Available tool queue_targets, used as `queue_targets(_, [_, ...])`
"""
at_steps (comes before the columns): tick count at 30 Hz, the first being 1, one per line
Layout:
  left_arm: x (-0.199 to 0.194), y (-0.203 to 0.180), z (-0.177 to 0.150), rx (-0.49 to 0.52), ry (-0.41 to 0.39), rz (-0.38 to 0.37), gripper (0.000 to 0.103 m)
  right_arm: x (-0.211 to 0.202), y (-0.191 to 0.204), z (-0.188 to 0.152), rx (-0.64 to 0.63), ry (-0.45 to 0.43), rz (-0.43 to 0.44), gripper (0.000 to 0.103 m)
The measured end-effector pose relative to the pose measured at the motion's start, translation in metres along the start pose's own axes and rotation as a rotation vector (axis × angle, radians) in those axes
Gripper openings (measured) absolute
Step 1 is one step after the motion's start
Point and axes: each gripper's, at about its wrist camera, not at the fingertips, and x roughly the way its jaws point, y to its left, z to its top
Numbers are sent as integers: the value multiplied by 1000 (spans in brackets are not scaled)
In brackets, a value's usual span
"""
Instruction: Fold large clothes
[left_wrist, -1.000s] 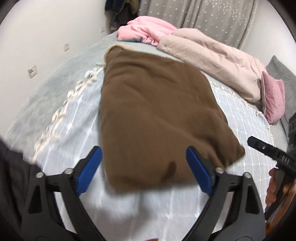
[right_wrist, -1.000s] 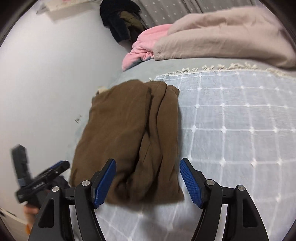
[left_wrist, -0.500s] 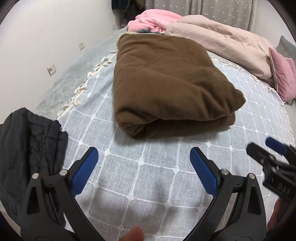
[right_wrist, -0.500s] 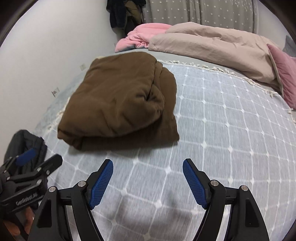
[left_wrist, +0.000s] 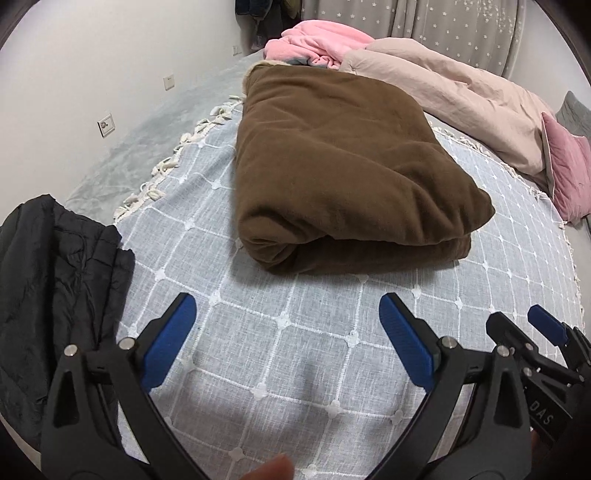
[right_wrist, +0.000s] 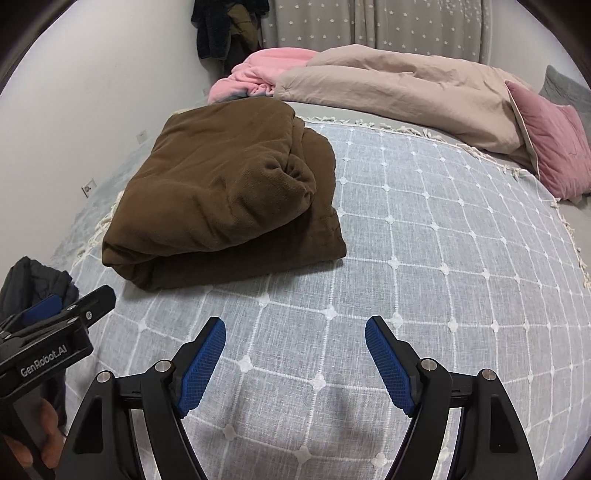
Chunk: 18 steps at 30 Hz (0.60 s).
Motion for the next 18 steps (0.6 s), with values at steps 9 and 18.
queue_targets(9, [-3,-2,-2,0,2,-17,99,0,0,1,15,3,-4,79])
queue_targets(18, [-2,-5,-2,13,14,-21,99,0,6,-1,3,7,1,79])
